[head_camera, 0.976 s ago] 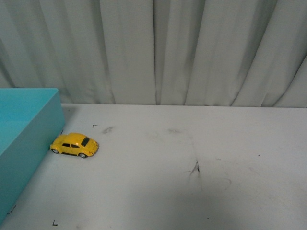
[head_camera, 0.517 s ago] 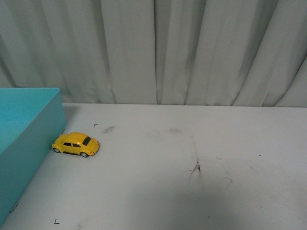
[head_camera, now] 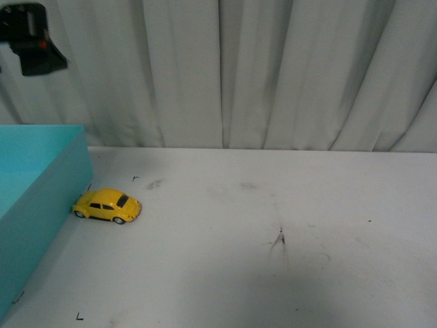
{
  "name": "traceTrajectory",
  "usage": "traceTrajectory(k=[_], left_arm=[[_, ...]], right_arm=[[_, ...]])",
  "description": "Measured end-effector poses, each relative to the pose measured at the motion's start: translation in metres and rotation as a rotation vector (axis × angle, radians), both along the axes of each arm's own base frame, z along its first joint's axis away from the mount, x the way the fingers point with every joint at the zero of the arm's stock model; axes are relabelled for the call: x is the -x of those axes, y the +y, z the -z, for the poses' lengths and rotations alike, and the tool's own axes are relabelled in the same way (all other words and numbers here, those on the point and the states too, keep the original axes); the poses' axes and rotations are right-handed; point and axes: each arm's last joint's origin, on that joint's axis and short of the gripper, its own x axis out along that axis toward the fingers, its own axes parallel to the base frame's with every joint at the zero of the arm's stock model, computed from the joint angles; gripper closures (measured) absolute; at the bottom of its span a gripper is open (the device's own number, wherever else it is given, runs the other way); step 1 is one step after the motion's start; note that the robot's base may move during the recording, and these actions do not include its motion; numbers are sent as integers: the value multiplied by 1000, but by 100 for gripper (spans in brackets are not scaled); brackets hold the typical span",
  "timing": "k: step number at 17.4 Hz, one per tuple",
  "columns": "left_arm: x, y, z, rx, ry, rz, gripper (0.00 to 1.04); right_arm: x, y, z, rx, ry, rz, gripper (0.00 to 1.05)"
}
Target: Wind up and store yellow beetle toy
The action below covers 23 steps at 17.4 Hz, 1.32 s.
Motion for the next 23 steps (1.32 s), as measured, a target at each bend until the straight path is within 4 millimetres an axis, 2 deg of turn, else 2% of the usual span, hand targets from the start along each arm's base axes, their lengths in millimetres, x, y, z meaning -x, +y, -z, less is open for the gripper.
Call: traceTrajectory(k=[1, 2, 5, 7, 9, 10, 13, 15, 19, 21, 23], left_arm=[[-13, -7, 6, -44, 33, 95, 7], [-18, -14, 8, -84, 51, 190, 7], [-23, -37, 13, -236, 86, 420, 7], [-19, -51, 34, -354, 181, 619, 7], [-25, -52, 55, -461, 254, 760, 7], [-30, -52, 58, -506, 259, 803, 7], [-42, -51, 55, -580, 254, 862, 7], [-55, -56, 54, -705, 285, 937, 7], [-69, -58, 104, -948, 496, 1171, 7], [-88, -61, 99, -1035, 474, 1236, 7], [-98, -64, 94, -1086, 451, 1273, 7]], right_arm=[[0, 0, 0, 0, 0, 0, 7], [0, 0, 0, 0, 0, 0, 7], [0, 0, 0, 0, 0, 0, 7], [0, 0, 0, 0, 0, 0, 7], [0, 0, 0, 0, 0, 0, 7], [0, 0, 0, 0, 0, 0, 7], [0, 0, 0, 0, 0, 0, 7], [0, 0, 0, 0, 0, 0, 7], [0, 0, 0, 0, 0, 0, 7], [0, 0, 0, 0, 0, 0, 7], [0, 0, 0, 0, 0, 0, 7]])
